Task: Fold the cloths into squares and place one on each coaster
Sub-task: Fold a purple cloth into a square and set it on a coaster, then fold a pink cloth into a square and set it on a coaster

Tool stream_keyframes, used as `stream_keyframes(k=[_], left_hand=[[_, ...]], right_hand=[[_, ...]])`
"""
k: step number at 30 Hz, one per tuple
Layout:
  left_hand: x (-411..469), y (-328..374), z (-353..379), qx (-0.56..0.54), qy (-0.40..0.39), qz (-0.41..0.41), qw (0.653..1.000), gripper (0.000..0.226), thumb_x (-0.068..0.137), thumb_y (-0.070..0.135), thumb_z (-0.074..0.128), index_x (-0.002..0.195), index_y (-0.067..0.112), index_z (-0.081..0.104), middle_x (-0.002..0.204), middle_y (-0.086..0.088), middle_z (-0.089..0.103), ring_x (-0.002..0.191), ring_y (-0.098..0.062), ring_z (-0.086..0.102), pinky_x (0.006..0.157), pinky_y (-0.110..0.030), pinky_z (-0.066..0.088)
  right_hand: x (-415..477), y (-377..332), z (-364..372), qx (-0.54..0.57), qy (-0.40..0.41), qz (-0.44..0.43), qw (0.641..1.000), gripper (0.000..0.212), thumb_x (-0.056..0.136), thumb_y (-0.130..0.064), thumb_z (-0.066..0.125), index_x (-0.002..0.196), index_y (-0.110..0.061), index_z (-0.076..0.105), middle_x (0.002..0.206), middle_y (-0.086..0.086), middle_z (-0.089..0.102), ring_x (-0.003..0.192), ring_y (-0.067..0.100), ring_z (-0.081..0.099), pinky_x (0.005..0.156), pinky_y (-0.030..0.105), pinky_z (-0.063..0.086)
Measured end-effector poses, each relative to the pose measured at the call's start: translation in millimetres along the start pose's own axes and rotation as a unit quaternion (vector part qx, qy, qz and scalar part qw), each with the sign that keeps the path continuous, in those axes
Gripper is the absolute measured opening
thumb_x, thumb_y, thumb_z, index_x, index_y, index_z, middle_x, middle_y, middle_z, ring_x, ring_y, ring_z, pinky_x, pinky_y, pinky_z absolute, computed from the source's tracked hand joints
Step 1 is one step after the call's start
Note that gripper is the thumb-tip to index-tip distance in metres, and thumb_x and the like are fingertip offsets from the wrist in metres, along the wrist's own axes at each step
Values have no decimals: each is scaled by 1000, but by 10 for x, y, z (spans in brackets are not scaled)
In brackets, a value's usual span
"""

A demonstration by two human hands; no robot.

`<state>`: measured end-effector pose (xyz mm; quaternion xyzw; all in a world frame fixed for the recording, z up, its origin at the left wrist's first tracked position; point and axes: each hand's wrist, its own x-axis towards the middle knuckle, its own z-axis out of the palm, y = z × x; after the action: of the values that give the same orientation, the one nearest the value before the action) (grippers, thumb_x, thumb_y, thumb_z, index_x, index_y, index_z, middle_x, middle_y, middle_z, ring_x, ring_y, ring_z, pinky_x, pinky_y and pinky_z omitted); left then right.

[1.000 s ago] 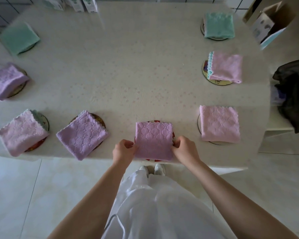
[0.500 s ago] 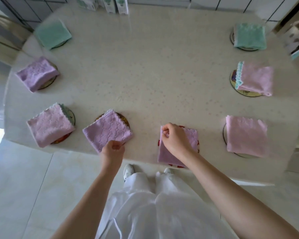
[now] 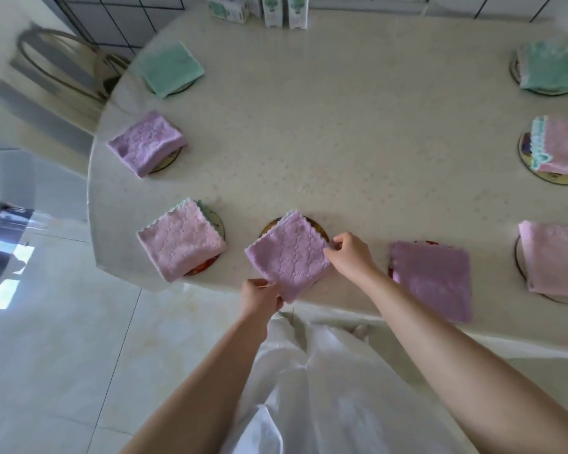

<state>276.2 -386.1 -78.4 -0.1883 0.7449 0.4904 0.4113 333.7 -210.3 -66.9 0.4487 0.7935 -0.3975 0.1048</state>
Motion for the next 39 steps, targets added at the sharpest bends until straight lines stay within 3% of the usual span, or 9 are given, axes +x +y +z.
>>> stream_keyframes(k=[2, 4, 9, 12, 16, 21, 29, 34, 39], left_hand=[[0, 4, 4, -19, -27, -9, 999, 6, 77, -1, 58, 82, 3, 59, 73, -16, 54, 69, -23, 46, 70, -35, 38], [2, 31, -4, -44, -41, -31, 998, 4, 80, 0, 57, 83, 3, 57, 77, -16, 50, 70, -23, 44, 67, -35, 37], [44, 134, -48, -63, -48, -80, 994, 10, 84, 10, 64, 84, 1, 61, 69, -10, 51, 56, -17, 41, 55, -27, 33], [90, 199, -115, -30, -37, -17, 999, 11, 82, 14, 67, 82, 5, 61, 74, -10, 52, 58, -18, 41, 55, -28, 33], [120, 368, -186, 71, 5, 101, 992, 13, 82, 14, 65, 95, 12, 63, 87, -5, 66, 73, -19, 58, 63, -27, 46], [246, 553, -169, 155, 15, 163, 974, 22, 88, 13, 60, 111, 14, 60, 99, -3, 65, 81, -17, 59, 58, -22, 43], [348, 475, -200, 202, 39, 140, 969, 20, 88, 22, 64, 106, 16, 60, 94, -1, 64, 78, -17, 58, 59, -25, 43], [390, 393, -328, 220, 58, 120, 966, 21, 82, 30, 69, 97, 15, 64, 86, -2, 69, 78, -22, 64, 76, -37, 56], [376, 391, -564, 198, 93, 119, 968, 17, 82, 17, 69, 96, 10, 64, 78, -2, 68, 72, -25, 68, 74, -40, 57]], right_hand=[[-1, -36, 3, 2, 5, 14, 1000, 29, 85, -21, 55, 59, -12, 45, 56, 7, 48, 65, 29, 47, 57, 33, 30], [-14, -68, -13, 6, 17, 23, 1000, 39, 85, -21, 55, 53, -15, 34, 53, 5, 39, 62, 26, 41, 56, 33, 26], [-43, -71, -22, 99, 7, 41, 994, 30, 83, -21, 58, 58, -16, 42, 56, -2, 42, 60, 18, 40, 53, 30, 28], [-72, 2, -11, 175, 11, 34, 984, 11, 82, -17, 61, 73, -20, 55, 67, -6, 53, 67, 16, 48, 61, 28, 38], [-144, 139, 86, 206, -4, 45, 978, 10, 80, -12, 63, 81, -21, 59, 78, -2, 61, 75, 18, 57, 77, 41, 53], [-219, 199, 211, 212, -14, 68, 975, 14, 77, -12, 65, 78, -25, 60, 75, -4, 64, 73, 20, 60, 74, 40, 53], [-264, 237, 334, 129, -32, 86, 987, 16, 79, -18, 62, 94, -12, 63, 86, 9, 70, 78, 25, 62, 68, 29, 45], [-247, 231, 251, 34, -53, 59, 996, 16, 81, -24, 59, 91, -12, 62, 84, 3, 64, 83, 25, 60, 65, 29, 40], [-143, 94, 75, -52, 31, 7, 998, 11, 88, -21, 53, 98, -17, 55, 95, 0, 62, 84, 21, 57, 66, 29, 42]])
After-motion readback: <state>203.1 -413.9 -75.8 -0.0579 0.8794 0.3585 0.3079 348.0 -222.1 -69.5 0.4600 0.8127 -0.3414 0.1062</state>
